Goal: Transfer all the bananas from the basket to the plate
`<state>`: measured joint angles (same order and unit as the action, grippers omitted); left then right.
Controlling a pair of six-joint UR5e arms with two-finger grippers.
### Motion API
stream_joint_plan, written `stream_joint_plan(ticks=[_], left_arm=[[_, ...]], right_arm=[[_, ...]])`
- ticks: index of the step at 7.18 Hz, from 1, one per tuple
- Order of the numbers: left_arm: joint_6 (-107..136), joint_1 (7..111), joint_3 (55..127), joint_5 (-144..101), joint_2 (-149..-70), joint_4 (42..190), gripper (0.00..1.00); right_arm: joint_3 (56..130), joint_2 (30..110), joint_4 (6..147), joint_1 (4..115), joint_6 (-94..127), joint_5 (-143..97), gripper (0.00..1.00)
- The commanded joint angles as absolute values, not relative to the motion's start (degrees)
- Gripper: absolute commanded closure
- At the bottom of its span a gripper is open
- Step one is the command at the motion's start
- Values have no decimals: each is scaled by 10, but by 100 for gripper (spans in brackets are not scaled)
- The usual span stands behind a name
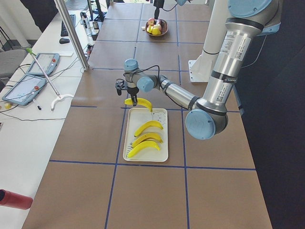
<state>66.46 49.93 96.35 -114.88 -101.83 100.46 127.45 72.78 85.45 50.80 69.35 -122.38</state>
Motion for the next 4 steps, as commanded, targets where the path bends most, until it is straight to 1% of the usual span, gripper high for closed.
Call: stream_joint_plan(ticks=[1, 3, 4], left_arm=[[660, 492, 969, -1130, -986, 1049, 0], [637, 501, 1046, -1141, -972, 1037, 0], [554, 538, 1078, -1155, -970, 991, 0]], right_arm=[[1276, 729, 943, 547, 603, -1230, 0], [1271, 732, 1069, 607, 429, -1230, 0], [1265, 754, 1097, 647, 325, -1228, 0]])
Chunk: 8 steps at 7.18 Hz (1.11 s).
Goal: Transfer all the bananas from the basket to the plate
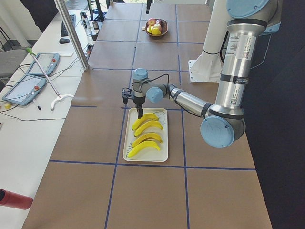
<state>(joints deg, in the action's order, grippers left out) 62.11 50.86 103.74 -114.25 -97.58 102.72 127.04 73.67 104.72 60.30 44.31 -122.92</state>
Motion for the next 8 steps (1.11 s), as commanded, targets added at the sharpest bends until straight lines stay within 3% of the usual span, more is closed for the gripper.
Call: stream_joint_plan(ticks=[1, 3, 5, 6, 8], left_arm=[[435, 598, 1083, -1184, -972, 953, 0], [240, 724, 1044, -1249, -952, 948, 0], [51, 870, 922, -1389, -940, 951, 0], [4, 902, 886, -1407, -940, 950, 0], [7, 914, 891, -1406, -933, 941, 0]], right_arm=[[1240, 790, 1094, 696, 238, -1243, 0], [1149, 834, 1091, 825, 43, -1351, 0], [1052, 875, 1090, 925, -161, -1369, 0], [1014, 885, 1077, 943, -203, -1377, 0], [988, 877, 1064, 941, -205, -1366, 0]])
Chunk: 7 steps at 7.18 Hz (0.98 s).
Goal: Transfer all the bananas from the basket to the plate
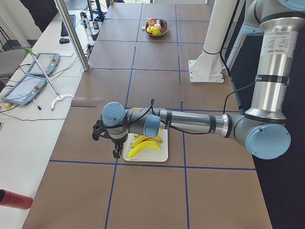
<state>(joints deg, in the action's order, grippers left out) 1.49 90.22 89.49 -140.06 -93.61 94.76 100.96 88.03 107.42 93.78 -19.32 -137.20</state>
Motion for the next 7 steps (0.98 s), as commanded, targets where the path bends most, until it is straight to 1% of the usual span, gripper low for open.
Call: stream_joint_plan(ticks=[1, 2, 3, 6, 7], left_arm=[[7, 914, 892, -1404, -933, 926, 0], [7, 914, 892, -1404, -932, 924, 0], [7, 915, 892, -1404, -928, 925, 0], [7, 918, 892, -1403, -926, 925, 0], [7, 918, 893, -1403, -925, 925, 0]], right_arm=[[969, 902, 1037, 941, -205, -1364, 0], [915, 910, 986, 941, -203, -1364, 0], [901, 917, 954, 943, -199, -1363, 0], [916, 912, 949, 945, -80, -1364, 0], [938, 911, 949, 944, -50, -1366, 0]])
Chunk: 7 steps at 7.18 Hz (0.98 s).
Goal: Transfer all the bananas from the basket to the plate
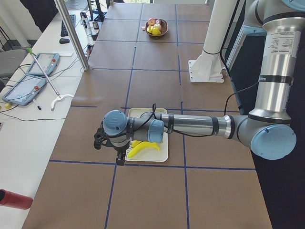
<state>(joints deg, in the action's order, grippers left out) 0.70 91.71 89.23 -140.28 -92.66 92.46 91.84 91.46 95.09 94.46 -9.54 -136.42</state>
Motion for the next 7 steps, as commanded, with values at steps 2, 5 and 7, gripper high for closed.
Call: stream_joint_plan(ticks=[2, 5, 7], left_arm=[[7, 918, 894, -1399, -926, 925, 0], [6, 918, 892, -1398, -926, 925, 0], [5, 918, 889, -1398, -926, 925, 0]], right_arm=[[949, 912, 949, 943, -40, -1371, 0], [948, 912, 949, 942, -40, -1370, 0], [948, 911, 949, 942, -40, -1370, 0]])
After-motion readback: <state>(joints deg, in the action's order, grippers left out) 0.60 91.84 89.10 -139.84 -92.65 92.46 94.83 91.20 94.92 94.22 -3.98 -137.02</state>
